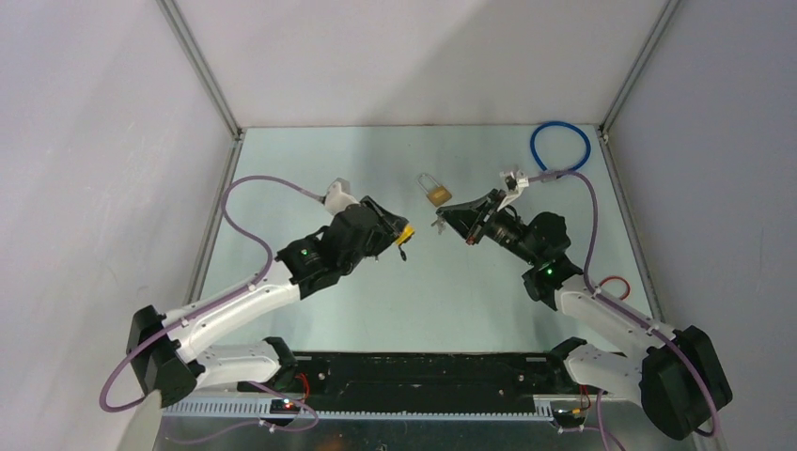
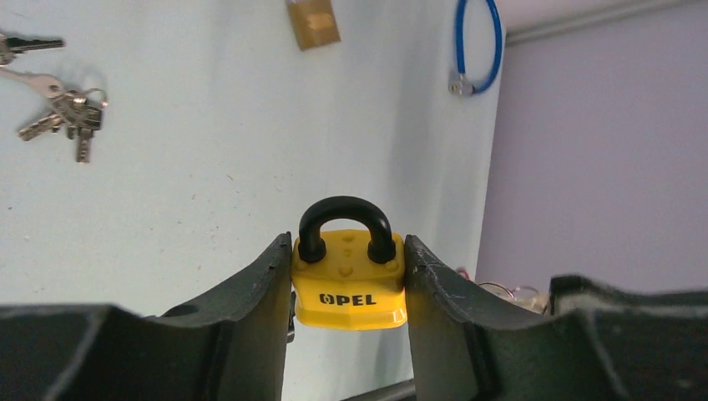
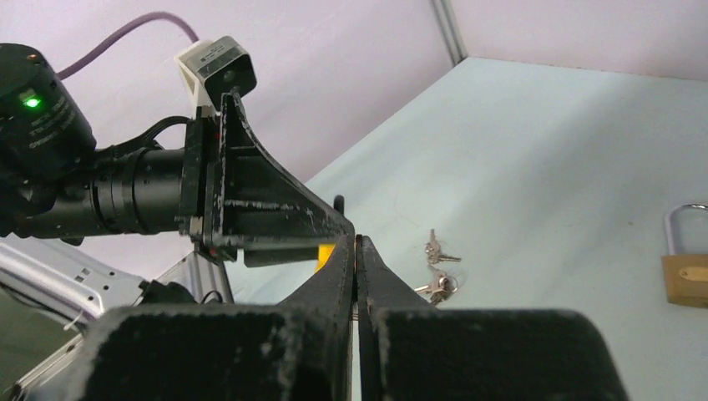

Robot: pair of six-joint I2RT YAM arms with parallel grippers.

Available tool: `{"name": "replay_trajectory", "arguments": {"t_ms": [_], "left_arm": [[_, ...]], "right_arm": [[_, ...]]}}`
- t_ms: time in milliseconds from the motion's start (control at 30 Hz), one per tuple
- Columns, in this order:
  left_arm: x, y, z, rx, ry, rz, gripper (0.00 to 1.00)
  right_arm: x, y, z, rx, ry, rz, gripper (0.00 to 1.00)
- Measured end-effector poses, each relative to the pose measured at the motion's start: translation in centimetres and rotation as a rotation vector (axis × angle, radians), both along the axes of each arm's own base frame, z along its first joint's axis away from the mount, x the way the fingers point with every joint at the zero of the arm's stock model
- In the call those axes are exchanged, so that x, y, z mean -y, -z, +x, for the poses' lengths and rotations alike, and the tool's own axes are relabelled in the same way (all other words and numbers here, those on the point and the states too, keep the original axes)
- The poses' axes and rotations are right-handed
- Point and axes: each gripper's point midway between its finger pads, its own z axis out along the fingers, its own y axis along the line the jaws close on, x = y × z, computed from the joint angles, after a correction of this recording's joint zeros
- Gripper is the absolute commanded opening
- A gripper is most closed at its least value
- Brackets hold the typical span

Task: Unlock with the key

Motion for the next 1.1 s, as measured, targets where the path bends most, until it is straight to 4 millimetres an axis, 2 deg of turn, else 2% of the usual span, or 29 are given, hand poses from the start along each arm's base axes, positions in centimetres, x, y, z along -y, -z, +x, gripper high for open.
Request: {"name": "replay_trajectory", "arguments": {"t_ms": [133,400,500,833,1100], "left_arm": [[-1.5,0.5,0.7,-0.048,-0.085,-0.060,0.00],[-1.0,-1.7,0.1,-0.112,-0.141,-0.277,0.00],[-0.7,-2.0,-0.1,-0.145,-0.150,-0.335,0.00],[0.6,-2.3,-0.9,-0.245,-0.144,-0.455,0.00],[0.9,-2.8,-0.8,-0.257,-0.156,-0.506,0.00]], "right_arm": [[0.6,0.9,0.1,0.003,0.054,0.036,0.00],[-0.7,2.0,-1.4,0.057,0.090,0.128,0.00],[-1.2,2.1,-1.9,0.083,0.103,0.163,0.00],[-0.9,-1.4,-3.1,0.234,0.179,0.270,0.00],[-0.5,-2.0,-3.0,0.257,0.239,0.283,0.00]]}}
